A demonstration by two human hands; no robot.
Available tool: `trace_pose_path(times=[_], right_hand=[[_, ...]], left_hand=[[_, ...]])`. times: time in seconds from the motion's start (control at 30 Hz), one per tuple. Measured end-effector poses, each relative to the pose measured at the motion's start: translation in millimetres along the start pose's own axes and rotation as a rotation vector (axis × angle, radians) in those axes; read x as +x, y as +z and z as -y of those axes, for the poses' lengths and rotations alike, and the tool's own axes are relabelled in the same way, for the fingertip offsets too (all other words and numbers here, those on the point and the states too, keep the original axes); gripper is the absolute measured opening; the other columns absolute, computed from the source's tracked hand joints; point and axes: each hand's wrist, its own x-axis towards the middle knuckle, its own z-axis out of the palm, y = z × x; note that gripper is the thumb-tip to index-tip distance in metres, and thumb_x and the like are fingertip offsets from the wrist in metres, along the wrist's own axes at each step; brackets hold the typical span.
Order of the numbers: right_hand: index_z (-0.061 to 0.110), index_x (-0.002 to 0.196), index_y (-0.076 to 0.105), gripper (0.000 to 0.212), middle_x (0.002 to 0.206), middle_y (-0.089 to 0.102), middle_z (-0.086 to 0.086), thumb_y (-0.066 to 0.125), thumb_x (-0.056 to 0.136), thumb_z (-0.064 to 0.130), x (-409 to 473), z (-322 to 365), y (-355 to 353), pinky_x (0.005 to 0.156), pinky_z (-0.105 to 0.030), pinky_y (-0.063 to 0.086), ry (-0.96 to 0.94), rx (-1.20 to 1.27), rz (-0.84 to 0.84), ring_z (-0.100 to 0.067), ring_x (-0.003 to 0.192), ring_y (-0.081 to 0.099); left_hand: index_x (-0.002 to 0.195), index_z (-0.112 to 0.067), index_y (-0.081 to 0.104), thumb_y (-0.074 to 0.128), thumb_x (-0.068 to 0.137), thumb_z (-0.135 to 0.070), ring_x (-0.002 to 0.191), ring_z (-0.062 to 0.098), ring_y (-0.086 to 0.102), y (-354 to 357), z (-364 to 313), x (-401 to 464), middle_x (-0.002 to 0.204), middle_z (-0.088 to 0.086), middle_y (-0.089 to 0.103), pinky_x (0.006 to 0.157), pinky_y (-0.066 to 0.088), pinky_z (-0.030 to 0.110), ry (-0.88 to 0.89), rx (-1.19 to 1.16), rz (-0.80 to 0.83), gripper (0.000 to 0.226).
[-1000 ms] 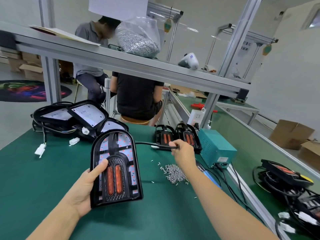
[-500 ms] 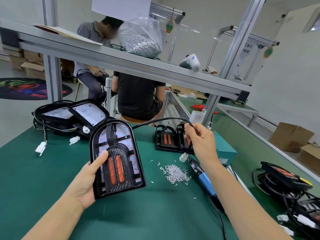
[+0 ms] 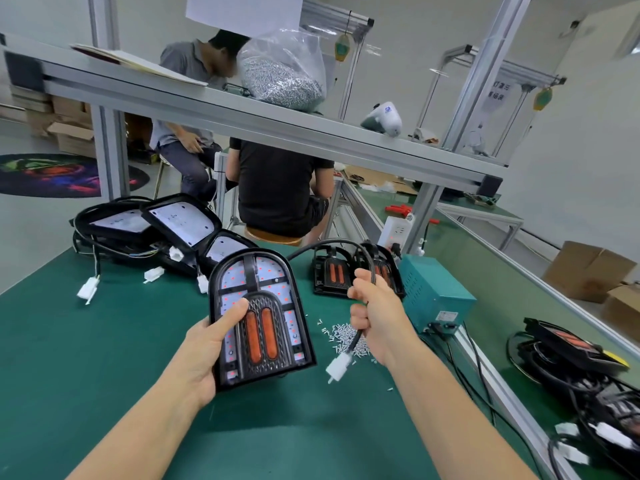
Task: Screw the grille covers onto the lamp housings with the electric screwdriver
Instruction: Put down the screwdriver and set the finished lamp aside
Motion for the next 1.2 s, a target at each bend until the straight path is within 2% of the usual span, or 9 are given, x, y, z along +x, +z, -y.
trace_pose_path(times=[0.13, 0.23, 0.37, 0.43, 0.53, 0.77, 0.97, 1.07, 1.2], right_hand=[[0.027, 0.127, 0.037, 0.032, 0.090, 0.050, 0.002, 0.047, 0.099, 0.038, -9.5, -14.9, 10.2, 0.053, -0.021, 0.033, 0.033, -0.339, 0.065, -0.009, 0.060, 0.036], [0.029, 0.135, 0.031, 0.051, 0.099, 0.055, 0.003, 0.045, 0.095, 0.058, -16.0, -22.4, 17.2, 0.069, -0.027, 0.037, 0.084, -0.374, 0.158, -0.010, 0.074, 0.045], [0.036, 0.144, 0.020, 0.067, 0.134, 0.047, 0.006, 0.046, 0.090, 0.067, -21.1, -27.3, 16.9, 0.095, -0.033, 0.029, 0.089, -0.425, 0.202, -0.016, 0.116, 0.045], [0.035, 0.149, 0.011, 0.076, 0.126, 0.053, 0.006, 0.049, 0.090, 0.063, -24.1, -31.1, 13.5, 0.092, -0.029, 0.031, 0.024, -0.515, 0.208, -0.008, 0.110, 0.049], [0.029, 0.149, 0.017, 0.064, 0.089, 0.057, 0.011, 0.047, 0.097, 0.049, -30.5, -37.0, 8.6, 0.073, -0.021, 0.038, -0.125, -0.662, 0.191, 0.001, 0.083, 0.054], [0.046, 0.139, 0.032, 0.037, 0.133, 0.054, 0.019, 0.037, 0.102, 0.047, -41.8, -47.7, -4.7, 0.106, -0.027, 0.035, -0.223, -0.436, 0.179, 0.002, 0.122, 0.049], [0.063, 0.120, 0.048, 0.027, 0.130, 0.059, 0.022, 0.042, 0.101, 0.045, -56.0, -51.6, -19.2, 0.109, -0.029, 0.039, -0.161, -0.212, 0.119, 0.003, 0.122, 0.053], [0.062, 0.111, 0.056, 0.024, 0.129, 0.060, 0.019, 0.045, 0.099, 0.045, -61.7, -56.8, -22.6, 0.110, -0.038, 0.040, -0.173, -0.141, 0.016, -0.002, 0.122, 0.054], [0.048, 0.125, 0.057, 0.029, 0.128, 0.062, 0.016, 0.046, 0.099, 0.043, -63.8, -57.6, -31.4, 0.110, -0.041, 0.040, -0.205, -0.078, -0.059, -0.005, 0.123, 0.055]], left_hand=[[0.107, -0.009, 0.068, 0.075, 0.062, -0.037, 0.077, 0.029, 0.073, 9.4, -0.5, -1.7, 0.095, 0.015, 0.074, 0.058, 0.057, 0.041, 0.008, -0.016, 0.000, 0.054], [0.107, -0.008, 0.068, 0.075, 0.062, -0.036, 0.077, 0.029, 0.072, 17.1, 0.4, -2.9, 0.095, 0.015, 0.073, 0.058, 0.057, 0.041, 0.015, -0.019, 0.012, 0.053], [0.110, -0.008, 0.066, 0.075, 0.062, -0.034, 0.082, 0.031, 0.072, 24.8, 2.2, -3.1, 0.098, 0.016, 0.073, 0.060, 0.058, 0.043, 0.018, -0.024, 0.015, 0.055], [0.109, -0.007, 0.066, 0.075, 0.061, -0.033, 0.078, 0.031, 0.072, 27.3, 2.9, -3.0, 0.096, 0.016, 0.073, 0.058, 0.057, 0.041, 0.015, -0.022, 0.008, 0.056], [0.107, -0.007, 0.068, 0.075, 0.062, -0.036, 0.075, 0.030, 0.072, 30.7, 5.4, -3.2, 0.093, 0.016, 0.073, 0.058, 0.057, 0.039, -0.034, 0.020, 0.023, 0.054], [0.106, -0.005, 0.070, 0.073, 0.068, -0.036, 0.074, 0.032, 0.072, 47.7, 4.3, -3.7, 0.095, 0.018, 0.073, 0.057, 0.057, 0.040, -0.145, 0.065, 0.111, 0.050], [0.104, -0.005, 0.071, 0.074, 0.065, -0.037, 0.075, 0.032, 0.072, 60.3, 4.4, -6.3, 0.095, 0.019, 0.073, 0.057, 0.057, 0.041, -0.197, 0.112, 0.176, 0.051], [0.105, -0.005, 0.072, 0.074, 0.066, -0.038, 0.079, 0.034, 0.072, 68.5, 6.3, -7.1, 0.098, 0.019, 0.072, 0.061, 0.058, 0.041, -0.208, 0.154, 0.222, 0.052], [0.102, -0.005, 0.072, 0.072, 0.069, -0.038, 0.079, 0.033, 0.072, 83.3, 5.5, -9.0, 0.097, 0.018, 0.072, 0.060, 0.058, 0.039, -0.199, 0.219, 0.281, 0.046]])
